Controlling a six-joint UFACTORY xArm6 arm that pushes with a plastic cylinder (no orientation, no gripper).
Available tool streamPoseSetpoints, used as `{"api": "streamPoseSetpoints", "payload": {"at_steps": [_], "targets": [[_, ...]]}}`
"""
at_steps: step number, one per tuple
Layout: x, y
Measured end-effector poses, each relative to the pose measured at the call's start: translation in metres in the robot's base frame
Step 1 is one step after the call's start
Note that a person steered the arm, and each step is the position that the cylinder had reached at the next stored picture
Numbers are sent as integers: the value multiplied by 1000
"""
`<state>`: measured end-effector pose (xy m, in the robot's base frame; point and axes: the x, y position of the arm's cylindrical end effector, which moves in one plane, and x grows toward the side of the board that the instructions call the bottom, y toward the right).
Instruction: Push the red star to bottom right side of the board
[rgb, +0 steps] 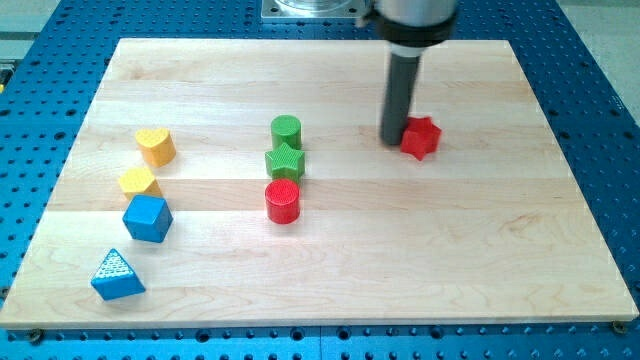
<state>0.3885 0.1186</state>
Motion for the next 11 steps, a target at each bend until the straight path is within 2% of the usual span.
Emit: {"api": "streamPoseSetpoints", "payload": {"at_steps": [1, 2, 3, 4, 5, 6, 7, 8, 9, 10, 11], "targets": [[6, 47], [43, 68], [21, 82], [64, 92], [134, 51], [100, 47], [124, 2], [172, 25], [175, 53], [172, 11], [171, -115]]}}
